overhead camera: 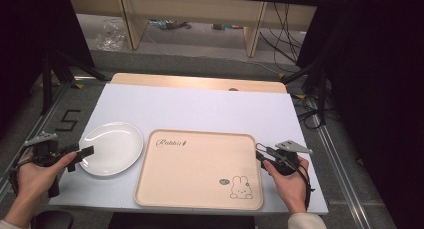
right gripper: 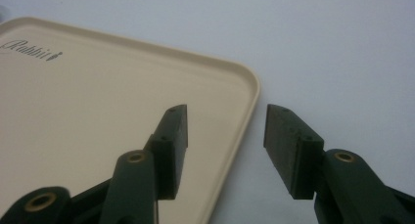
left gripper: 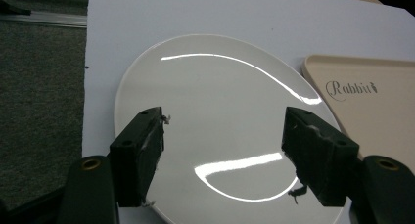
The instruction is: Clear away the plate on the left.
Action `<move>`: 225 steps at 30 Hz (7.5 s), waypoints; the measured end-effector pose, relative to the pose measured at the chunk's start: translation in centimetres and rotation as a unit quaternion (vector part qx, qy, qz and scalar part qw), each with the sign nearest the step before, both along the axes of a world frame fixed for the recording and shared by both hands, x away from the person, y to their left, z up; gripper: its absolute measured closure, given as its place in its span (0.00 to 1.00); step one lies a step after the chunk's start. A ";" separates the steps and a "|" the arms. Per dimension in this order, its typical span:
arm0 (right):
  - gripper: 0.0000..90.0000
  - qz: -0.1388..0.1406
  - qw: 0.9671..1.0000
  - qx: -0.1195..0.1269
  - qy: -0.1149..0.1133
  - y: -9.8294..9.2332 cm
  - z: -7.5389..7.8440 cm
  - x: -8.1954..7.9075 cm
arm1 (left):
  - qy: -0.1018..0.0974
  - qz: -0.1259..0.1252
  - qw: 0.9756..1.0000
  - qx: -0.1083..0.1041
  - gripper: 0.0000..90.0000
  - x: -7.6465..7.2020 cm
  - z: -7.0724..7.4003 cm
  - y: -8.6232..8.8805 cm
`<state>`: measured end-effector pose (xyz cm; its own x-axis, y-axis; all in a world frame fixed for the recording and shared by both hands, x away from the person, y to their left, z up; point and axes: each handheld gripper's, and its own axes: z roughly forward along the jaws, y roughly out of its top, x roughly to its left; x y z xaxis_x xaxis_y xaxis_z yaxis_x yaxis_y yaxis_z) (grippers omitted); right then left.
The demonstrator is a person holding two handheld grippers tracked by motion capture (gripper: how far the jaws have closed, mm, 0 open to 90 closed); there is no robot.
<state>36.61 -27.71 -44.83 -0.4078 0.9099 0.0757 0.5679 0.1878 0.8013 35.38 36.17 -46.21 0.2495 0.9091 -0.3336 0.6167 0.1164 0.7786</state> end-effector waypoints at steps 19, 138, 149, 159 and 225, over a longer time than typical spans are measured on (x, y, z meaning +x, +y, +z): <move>0.58 -0.018 1.000 -0.009 -0.011 0.1 0.3 -0.3 | 0.071 -0.015 0.997 -0.025 0.37 2.3 -0.4 1.4; 0.60 -0.003 1.000 -0.004 0.003 0.9 0.4 0.3 | 0.056 0.035 0.970 -0.235 0.97 1.8 0.0 5.2; 0.60 -0.003 1.000 -0.015 -0.004 0.6 0.6 0.2 | 0.049 0.025 0.970 -0.238 0.97 1.7 0.9 4.5; 0.52 0.000 1.000 0.010 -0.008 0.7 0.5 0.3 | 0.047 0.008 0.966 -0.254 0.97 1.7 1.3 3.6; 0.39 0.063 0.991 0.036 -0.115 1.8 1.8 -1.0 | 0.047 -0.055 0.965 -0.253 0.97 2.3 2.7 -0.7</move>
